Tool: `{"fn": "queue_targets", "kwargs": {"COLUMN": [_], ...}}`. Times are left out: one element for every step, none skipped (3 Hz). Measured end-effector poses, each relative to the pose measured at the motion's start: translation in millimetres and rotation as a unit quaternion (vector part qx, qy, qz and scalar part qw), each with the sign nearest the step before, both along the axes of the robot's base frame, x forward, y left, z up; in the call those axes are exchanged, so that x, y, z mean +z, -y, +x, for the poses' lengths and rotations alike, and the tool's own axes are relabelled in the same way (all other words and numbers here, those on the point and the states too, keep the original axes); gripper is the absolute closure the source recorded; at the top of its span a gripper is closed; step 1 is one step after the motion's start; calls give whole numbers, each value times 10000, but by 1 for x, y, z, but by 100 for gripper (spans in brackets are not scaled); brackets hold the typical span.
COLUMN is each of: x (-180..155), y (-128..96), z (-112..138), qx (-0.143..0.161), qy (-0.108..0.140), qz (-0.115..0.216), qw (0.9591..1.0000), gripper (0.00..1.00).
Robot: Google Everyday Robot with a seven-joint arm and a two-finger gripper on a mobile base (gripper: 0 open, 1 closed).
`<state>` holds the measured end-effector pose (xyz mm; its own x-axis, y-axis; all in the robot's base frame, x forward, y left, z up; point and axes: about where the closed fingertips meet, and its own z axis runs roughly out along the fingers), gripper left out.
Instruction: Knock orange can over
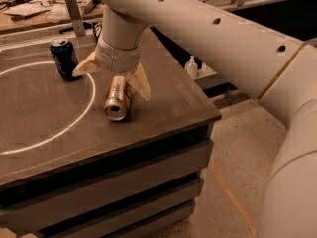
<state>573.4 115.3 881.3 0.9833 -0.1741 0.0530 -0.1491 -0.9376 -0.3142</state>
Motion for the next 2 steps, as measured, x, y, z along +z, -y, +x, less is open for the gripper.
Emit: {"fn": "queue_targets", "kwargs": {"x": [2,7], "y": [1,2], "z": [-1,-1], "qx": [-67,-187], "qy": [-6,28], "qz": [48,165], "qw": [10000,9997], "gripper": [0,0]}}
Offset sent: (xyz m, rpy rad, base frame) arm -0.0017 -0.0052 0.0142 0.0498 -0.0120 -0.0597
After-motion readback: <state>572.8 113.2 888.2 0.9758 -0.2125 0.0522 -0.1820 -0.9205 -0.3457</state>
